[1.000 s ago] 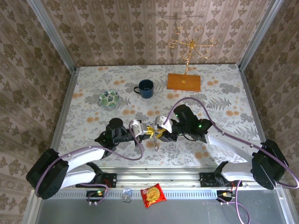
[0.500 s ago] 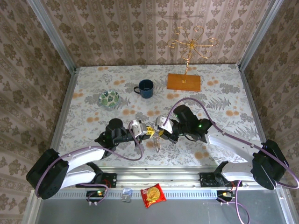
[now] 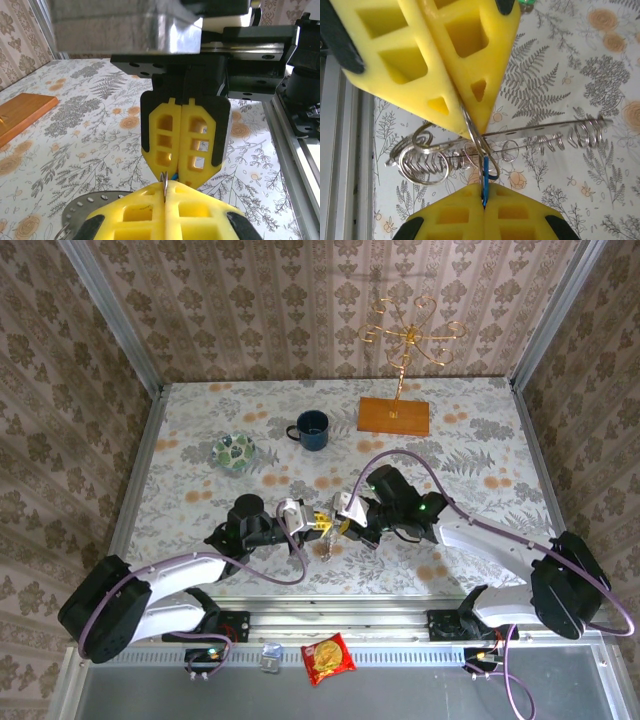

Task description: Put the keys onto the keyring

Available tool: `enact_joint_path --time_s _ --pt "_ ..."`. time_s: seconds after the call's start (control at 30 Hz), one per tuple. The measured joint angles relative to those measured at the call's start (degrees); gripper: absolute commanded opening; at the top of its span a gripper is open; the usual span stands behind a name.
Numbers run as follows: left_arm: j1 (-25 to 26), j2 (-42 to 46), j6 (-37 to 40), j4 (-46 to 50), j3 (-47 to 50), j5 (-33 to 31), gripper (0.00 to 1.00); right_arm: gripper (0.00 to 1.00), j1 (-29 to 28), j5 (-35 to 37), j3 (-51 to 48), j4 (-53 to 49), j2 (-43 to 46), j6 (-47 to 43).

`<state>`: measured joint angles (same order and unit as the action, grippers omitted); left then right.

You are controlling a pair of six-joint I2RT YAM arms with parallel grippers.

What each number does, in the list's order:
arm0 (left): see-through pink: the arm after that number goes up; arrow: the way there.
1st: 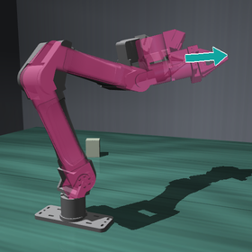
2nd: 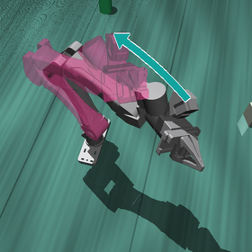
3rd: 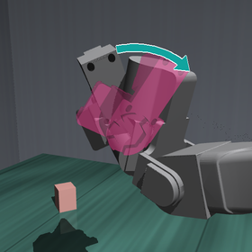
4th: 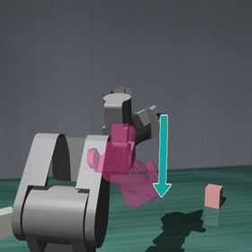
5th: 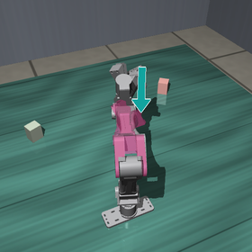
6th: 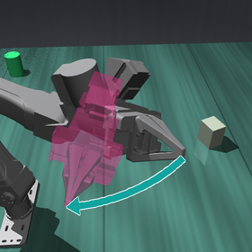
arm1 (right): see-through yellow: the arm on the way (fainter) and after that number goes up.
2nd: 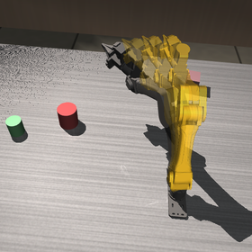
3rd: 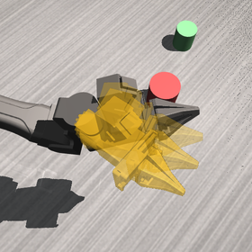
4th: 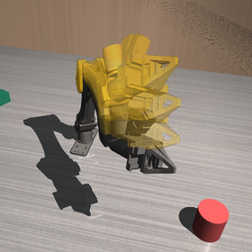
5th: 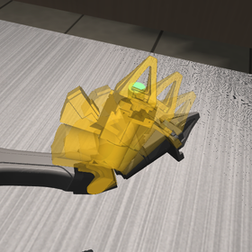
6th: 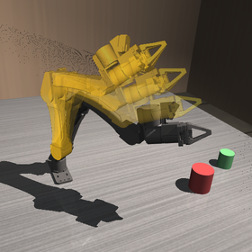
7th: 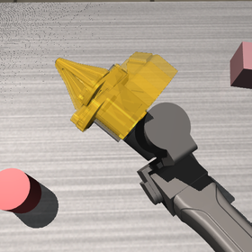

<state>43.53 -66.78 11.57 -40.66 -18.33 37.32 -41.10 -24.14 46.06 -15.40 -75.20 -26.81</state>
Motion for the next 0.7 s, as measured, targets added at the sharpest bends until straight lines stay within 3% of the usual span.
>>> enact_joint_path --time_s 0.13,0.27,0.37,0.7 --pt "0.0 -0.2 0.0 -0.3 0.0 0.0 0.00 0.03 0.0 0.0 0.0 0.0 -0.2 0.0" --pt "0.0 -0.2 0.0 -1.2 0.0 0.0 0.00 0.22 0.3 0.0 0.0 0.0 0.7 0.8" --pt "0.0 -0.2 0.0 -1.9 0.1 0.3 0.00 0.30 1.2 -0.2 -0.5 0.4 3.3 1.4" --pt "0.0 -0.8 -0.9 -4.4 0.4 1.4 0.00 0.31 2.1 -3.9 -3.5 7.7 7.4 5.0"
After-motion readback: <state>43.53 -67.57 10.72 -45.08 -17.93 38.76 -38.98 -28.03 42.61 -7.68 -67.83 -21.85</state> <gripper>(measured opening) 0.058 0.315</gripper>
